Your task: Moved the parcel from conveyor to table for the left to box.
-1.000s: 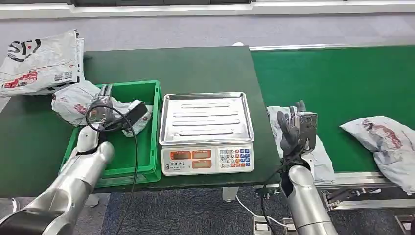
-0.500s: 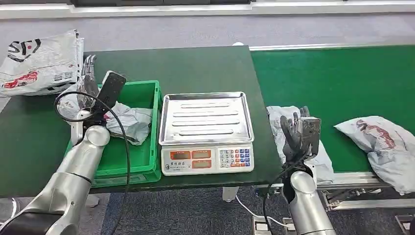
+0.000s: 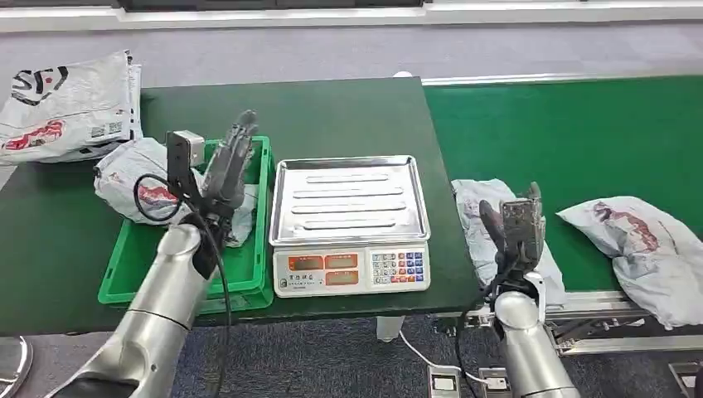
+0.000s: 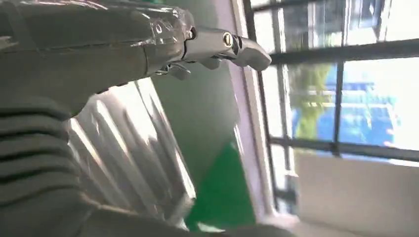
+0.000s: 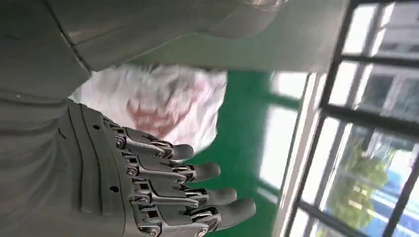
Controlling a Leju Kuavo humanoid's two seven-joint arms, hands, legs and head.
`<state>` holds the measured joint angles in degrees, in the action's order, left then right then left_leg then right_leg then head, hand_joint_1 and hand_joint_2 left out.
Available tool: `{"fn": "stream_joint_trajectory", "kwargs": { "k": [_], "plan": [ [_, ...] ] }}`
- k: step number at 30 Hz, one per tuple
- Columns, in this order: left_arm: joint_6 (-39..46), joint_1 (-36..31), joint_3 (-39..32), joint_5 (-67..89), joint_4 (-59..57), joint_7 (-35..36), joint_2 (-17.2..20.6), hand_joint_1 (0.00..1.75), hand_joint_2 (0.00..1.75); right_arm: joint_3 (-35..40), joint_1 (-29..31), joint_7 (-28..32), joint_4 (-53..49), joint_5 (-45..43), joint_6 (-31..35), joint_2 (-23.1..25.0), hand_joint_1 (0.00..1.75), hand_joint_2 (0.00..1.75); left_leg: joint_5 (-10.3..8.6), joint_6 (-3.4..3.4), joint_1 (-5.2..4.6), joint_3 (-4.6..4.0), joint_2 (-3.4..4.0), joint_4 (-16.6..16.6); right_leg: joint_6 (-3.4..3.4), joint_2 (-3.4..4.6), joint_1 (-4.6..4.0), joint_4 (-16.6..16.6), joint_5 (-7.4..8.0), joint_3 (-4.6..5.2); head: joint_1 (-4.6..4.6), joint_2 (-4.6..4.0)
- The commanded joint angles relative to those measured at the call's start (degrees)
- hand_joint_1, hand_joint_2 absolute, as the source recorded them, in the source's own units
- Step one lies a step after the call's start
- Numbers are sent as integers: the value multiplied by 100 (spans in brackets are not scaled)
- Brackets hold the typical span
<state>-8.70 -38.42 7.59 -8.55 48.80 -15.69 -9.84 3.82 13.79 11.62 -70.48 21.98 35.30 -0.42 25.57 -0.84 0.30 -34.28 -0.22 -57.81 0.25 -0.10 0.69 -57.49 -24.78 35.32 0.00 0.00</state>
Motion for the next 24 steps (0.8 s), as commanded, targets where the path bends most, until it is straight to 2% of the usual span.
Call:
{"fn": "stream_joint_trajectory", "kwargs": {
  "k": [1, 8, 11, 12, 15, 19, 20, 21, 22, 23, 24],
  "plan": [
    [373, 36, 885, -507, -787, -134, -344, 0, 175, -247, 830, -907, 2145, 1677, 394, -150, 0, 175, -2, 3, 2, 26, -4, 15, 0, -4, -3, 20, 2, -29, 0, 0],
    [370, 27, 875, -536, -772, -136, -310, 0, 175, -261, 832, -876, 2192, 1685, 423, -132, 0, 175, 1, 0, -1, 15, 2, 8, -1, 3, -5, 6, -1, -13, 0, 0],
    [417, 74, 968, -540, -724, -107, -223, 0, 175, -311, 923, -1070, 2420, 2007, 457, -91, 0, 175, 3, 1, 0, 24, 3, 11, -1, 5, -7, 9, -2, -21, 0, -2],
    [472, 106, 981, -530, -687, -131, -213, 0, 175, -433, 997, -1186, 2639, 2327, 470, -62, 0, 175, 1, 0, -1, 17, 3, 7, 0, 6, -7, 5, -1, -14, 0, 0],
    [597, 146, 1031, -438, -595, -189, -143, 0, 175, -539, 1298, -1379, 3427, 2470, 346, -15, 0, 175, 1, 2, -1, 29, 10, 16, 0, 12, -6, 14, 2, -24, 0, -2],
    [660, 153, 971, -413, -463, -167, -100, 0, 175, -483, 1587, -2162, 4214, 3053, 186, -86, 0, 175, 1, 1, 2, 19, 15, 8, 0, 17, -5, 8, 4, -15, 0, 0],
    [664, 139, 968, -399, -471, -137, -97, 0, 175, -407, 1647, -2547, 4437, 3308, -77, -122, 0, 175, 0, 1, 2, 13, 9, 6, 0, 11, -4, 5, 3, -11, 0, 0],
    [681, 123, 956, -395, -489, -135, -97, 0, 175, -438, 1663, -2686, 4551, 3337, -377, -128, 0, 175, 0, 1, 1, 19, 9, 10, 0, 10, -3, 8, 2, -16, 0, 0],
    [666, 66, 971, -370, -559, -96, -108, 0, 175, -295, 1715, -3301, 4860, 3674, -967, -193, 0, 175, 0, 2, 3, 24, 12, 13, -1, 12, -5, 13, 4, -22, 0, 0],
    [674, 35, 957, -372, -594, -91, -124, 0, 175, -268, 1686, -3452, 4937, 3765, -1262, -211, 0, 175, 0, 1, 1, 18, 5, 10, -1, 5, -3, 7, 1, -17, 0, 0],
    [655, -34, 961, -367, -686, -61, -154, 0, 175, -72, 1662, -3886, 5137, 4102, -1791, -266, 0, 175, 0, 1, 3, 23, 5, 13, -1, 5, -5, 12, 1, -23, 0, 0]
  ]
}}
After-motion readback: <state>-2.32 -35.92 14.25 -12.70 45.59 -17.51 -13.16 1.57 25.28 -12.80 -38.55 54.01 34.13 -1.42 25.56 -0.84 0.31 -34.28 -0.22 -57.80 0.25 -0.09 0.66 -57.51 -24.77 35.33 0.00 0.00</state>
